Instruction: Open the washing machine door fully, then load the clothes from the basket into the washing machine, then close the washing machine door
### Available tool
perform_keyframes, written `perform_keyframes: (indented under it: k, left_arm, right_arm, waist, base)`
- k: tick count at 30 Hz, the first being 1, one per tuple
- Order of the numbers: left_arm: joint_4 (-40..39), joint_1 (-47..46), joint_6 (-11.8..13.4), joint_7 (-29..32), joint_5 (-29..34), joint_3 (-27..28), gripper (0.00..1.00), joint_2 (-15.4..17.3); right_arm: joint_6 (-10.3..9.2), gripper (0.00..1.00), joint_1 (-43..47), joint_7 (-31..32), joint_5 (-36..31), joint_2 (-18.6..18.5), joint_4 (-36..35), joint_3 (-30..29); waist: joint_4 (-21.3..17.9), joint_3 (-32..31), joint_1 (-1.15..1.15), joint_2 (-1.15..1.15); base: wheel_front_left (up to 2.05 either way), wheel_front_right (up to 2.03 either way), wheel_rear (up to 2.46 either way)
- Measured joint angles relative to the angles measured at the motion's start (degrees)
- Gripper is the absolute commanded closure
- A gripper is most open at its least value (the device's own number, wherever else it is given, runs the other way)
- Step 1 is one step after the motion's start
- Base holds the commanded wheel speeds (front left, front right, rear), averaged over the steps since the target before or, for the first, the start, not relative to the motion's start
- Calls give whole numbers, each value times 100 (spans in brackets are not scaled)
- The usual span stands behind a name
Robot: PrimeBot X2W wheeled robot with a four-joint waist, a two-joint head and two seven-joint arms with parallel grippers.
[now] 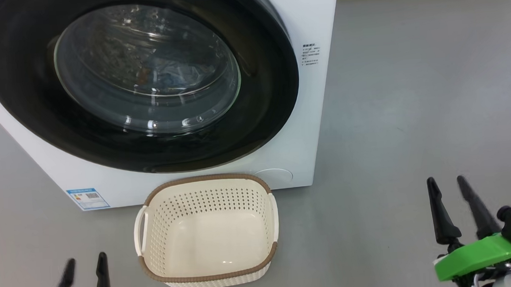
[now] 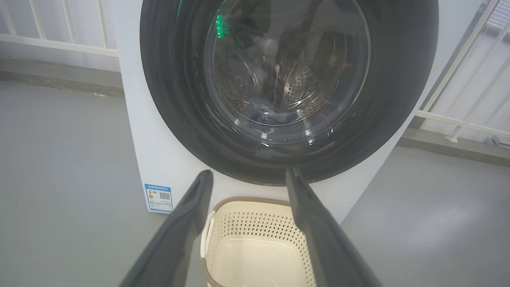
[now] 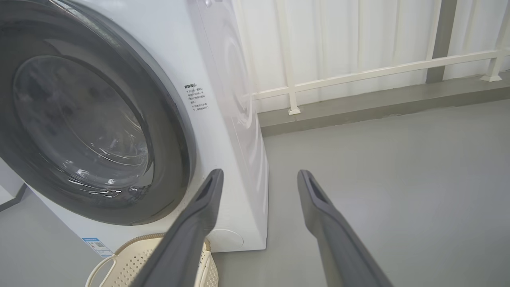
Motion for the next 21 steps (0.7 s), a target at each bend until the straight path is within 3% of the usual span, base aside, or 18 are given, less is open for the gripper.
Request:
perform_keyframes:
  k: [1,8,21]
  left_arm:
    - [46,7,0,1,-8,-10,100,-18]
    - [381,97,0,52,-82,-111,100,-328]
    - [376,123,1,257,-714,-26,100,-366]
  right_arm:
    - [1,100,3,1,-8,18,56,0]
    - [1,100,277,52,5,226,458,5]
    - [0,100,280,261,728,231,434,-43]
  waist:
    - [-1,0,0,0]
    - [-1,-5,0,0]
    - [4,-34,0,0]
  base:
    - [0,0,0]
    - [0,0,0]
    - [0,0,0]
